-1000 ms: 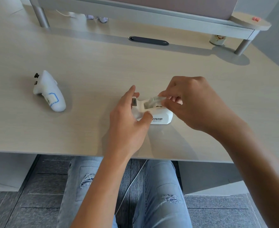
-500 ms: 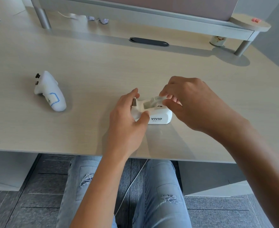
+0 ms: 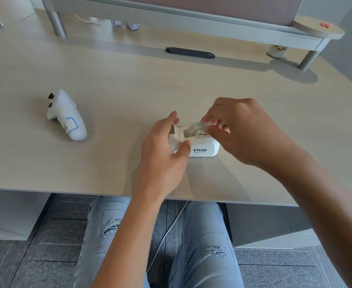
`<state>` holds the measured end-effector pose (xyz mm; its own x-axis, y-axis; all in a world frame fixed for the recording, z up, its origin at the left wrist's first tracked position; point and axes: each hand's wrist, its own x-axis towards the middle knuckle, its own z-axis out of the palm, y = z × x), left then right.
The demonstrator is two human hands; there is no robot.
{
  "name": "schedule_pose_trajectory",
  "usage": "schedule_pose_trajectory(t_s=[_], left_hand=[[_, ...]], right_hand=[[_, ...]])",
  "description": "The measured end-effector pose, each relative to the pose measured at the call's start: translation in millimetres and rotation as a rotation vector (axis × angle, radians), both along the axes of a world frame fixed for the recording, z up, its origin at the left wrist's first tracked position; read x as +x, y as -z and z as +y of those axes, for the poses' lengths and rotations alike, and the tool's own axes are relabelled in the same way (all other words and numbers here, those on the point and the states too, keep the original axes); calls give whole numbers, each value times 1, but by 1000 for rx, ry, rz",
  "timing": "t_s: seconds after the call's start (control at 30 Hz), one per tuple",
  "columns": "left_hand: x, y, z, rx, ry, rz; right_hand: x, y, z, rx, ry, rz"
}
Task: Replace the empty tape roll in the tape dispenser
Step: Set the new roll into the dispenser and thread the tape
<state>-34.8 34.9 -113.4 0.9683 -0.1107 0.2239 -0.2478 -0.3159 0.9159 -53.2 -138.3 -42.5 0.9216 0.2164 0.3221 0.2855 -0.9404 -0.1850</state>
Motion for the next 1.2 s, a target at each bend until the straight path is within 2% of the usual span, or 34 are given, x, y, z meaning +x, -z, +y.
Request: schedule_pose_trajectory(t_s=[0.27,0.4,0.5,0.8,1.2], left_hand=[[-4,-3,-1,-3,-27,-27],[-4,-10,-2,41,-91,-159],[0,-17,-2,118,-122,-183],[13,-37,-9,271,-107,-31],[17,-50,-21,229,-205,67]], right_hand=[[-3,10,-5,154,-17,5],[-6,21,-4,244,8,-33],[-7,25,-5,294,22,-41],[-6,25,-7,329,4,-42],[-3,26,-9,306,2,-38]])
